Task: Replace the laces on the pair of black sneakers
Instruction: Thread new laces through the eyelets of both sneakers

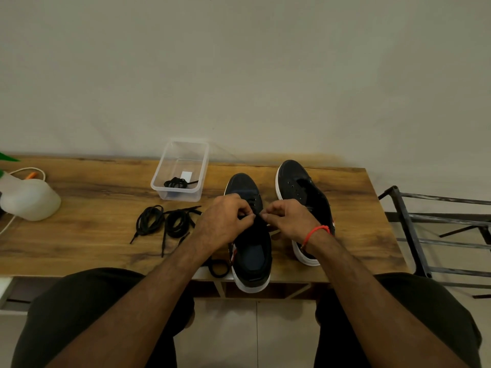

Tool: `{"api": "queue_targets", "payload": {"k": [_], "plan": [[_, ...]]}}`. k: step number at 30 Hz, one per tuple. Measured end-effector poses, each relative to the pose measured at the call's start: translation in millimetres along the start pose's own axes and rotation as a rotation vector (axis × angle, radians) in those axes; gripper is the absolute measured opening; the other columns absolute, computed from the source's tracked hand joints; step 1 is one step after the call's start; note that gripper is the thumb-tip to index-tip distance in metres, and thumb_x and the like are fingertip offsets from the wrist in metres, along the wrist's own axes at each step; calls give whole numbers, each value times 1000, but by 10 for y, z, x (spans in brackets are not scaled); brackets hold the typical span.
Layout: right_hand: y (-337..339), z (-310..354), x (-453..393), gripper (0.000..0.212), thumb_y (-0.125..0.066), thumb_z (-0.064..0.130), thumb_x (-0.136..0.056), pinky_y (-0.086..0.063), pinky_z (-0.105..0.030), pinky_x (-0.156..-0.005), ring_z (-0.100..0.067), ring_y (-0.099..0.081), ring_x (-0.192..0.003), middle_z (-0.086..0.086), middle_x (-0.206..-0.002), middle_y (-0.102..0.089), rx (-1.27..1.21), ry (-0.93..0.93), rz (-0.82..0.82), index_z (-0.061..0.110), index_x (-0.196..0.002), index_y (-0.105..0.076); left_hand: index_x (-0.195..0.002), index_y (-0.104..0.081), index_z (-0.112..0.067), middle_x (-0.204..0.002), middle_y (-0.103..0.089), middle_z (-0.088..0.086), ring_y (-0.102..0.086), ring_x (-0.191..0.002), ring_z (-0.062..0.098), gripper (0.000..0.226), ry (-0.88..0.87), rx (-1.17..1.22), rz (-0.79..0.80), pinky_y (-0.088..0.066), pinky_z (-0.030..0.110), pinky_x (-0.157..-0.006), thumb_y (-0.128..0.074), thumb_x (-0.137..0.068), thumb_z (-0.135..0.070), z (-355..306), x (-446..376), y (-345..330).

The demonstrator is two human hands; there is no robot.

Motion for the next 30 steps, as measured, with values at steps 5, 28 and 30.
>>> {"api": "queue_targets", "payload": {"k": [5, 28, 30], "plan": [[20, 26, -1, 6, -67, 18, -95, -63, -37, -73, -18, -74, -86, -6, -96, -75, -20, -22, 12, 15, -94, -72, -94, -71, -29, -96, -60, -13, -56, -87, 5, 17, 26, -110, -75, -38, 19, -63, -65, -92, -45, -58, 47, 0], [3, 114, 80, 5, -67, 19, -95, -63, -39, -76, -19, -69, -93, -5, -100, -71, -64, -38, 27, 17, -97, -71, -109, -71, -26, -109, -52, -8, -52, -102, 8, 19, 12, -70, 3, -47, 27, -83, -65, -96, -38, -54, 90, -54], [-2, 133, 81, 6, -65, 16, -96, -62, -40, -78, -22, -69, -93, -7, -99, -71, -115, -58, -2, 14, -96, -70, -109, -64, -31, -112, -51, -9, -51, -106, 9, 22, 55, -37, 24, -44, 26, -84, -72, -90, -41, -40, 77, -36]]}}
Point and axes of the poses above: each hand's wrist, its own x-axis away from the middle knuckle, its own y-axis out of the back of the hand, z = x × y, the point moved 1 cm from there along -x, towards the middle knuckle
